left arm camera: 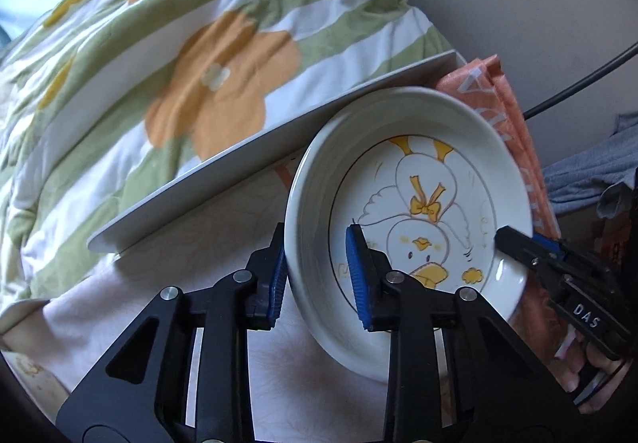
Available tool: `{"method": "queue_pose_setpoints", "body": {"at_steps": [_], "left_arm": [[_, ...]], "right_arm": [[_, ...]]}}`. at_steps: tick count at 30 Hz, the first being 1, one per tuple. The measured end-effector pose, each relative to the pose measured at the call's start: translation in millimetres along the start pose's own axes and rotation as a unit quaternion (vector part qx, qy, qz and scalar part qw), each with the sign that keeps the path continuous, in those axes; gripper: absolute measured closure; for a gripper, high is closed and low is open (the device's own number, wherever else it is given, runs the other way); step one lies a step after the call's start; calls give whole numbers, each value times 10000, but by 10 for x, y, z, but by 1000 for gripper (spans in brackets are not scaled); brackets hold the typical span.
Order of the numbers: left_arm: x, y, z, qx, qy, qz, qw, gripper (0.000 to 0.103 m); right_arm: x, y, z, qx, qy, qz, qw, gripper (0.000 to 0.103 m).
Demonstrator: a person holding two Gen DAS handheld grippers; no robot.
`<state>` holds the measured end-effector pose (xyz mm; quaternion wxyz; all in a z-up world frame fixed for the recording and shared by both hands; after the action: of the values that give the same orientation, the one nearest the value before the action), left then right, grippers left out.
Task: Organize plates and bowls
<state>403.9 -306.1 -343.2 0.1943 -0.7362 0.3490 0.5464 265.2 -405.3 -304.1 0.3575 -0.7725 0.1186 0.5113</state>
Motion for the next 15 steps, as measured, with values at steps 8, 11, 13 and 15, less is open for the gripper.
{"method": "queue_pose_setpoints", "body": {"at_steps": [8, 11, 13, 15], "left_arm": [[-33, 33, -11, 153, 29, -215, 9996, 78], [-70, 48, -8, 226, 77, -250, 9994, 78], [-120, 59, -10, 286, 132, -311, 9990, 78], [-176, 70, -7, 308, 174, -342, 9988, 78]], "right_arm": [[17, -49, -1, -402, 62, 288, 9988, 88], [-7, -55, -13, -421, 81, 287, 9987, 87], [-31, -80, -20, -491, 95, 290, 9983, 87], [-55, -107, -27, -552, 116, 306, 9979, 87]]}}
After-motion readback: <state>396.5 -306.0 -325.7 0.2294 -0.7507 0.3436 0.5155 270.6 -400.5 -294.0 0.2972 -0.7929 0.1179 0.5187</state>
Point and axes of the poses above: each gripper's, at about its wrist camera, not at the fingertips, and x roughly the way its jaws point, y to its right, z to its underside, the point moved 5 cm from there along x, roughly the way its jaws point, and after that the axes turned 15 degrees about x, right-handed, at the moved point
